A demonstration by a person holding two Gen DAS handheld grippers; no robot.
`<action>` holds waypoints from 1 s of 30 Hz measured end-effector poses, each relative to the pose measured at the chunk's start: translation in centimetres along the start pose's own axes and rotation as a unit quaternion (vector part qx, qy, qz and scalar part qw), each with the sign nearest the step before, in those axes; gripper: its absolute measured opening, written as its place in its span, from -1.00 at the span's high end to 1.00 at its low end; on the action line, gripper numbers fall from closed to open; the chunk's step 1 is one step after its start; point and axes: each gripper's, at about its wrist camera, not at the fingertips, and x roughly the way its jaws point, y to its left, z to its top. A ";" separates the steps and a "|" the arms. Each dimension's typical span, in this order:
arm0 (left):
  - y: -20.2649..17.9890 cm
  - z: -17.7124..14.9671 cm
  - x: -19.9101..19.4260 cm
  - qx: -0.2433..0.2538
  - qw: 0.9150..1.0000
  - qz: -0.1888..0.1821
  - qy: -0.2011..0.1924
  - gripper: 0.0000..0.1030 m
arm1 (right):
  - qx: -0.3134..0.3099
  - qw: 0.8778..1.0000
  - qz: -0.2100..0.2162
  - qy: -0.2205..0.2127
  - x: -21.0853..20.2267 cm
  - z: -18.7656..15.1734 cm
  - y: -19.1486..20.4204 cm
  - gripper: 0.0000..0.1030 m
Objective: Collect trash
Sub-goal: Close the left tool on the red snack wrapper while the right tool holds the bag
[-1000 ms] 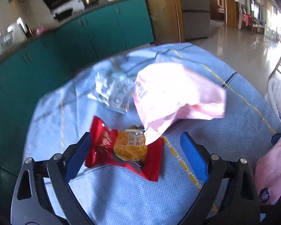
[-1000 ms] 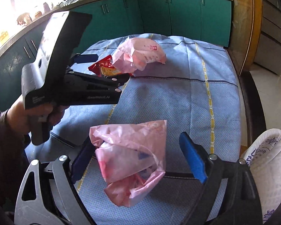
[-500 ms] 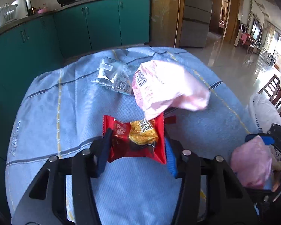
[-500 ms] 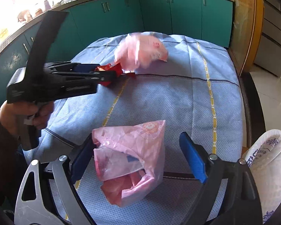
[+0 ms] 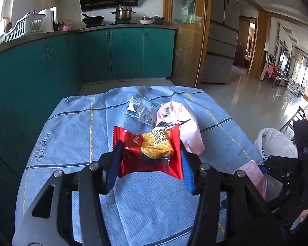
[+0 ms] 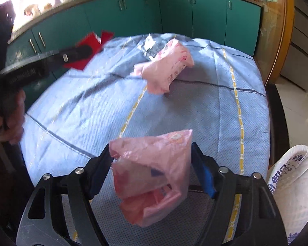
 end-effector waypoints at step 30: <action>-1.1 -0.4 -0.6 0.007 1.000 0.014 -0.014 -0.02 | 0.013 0.998 -0.016 -0.065 -2.6 -0.1 -0.3 -0.24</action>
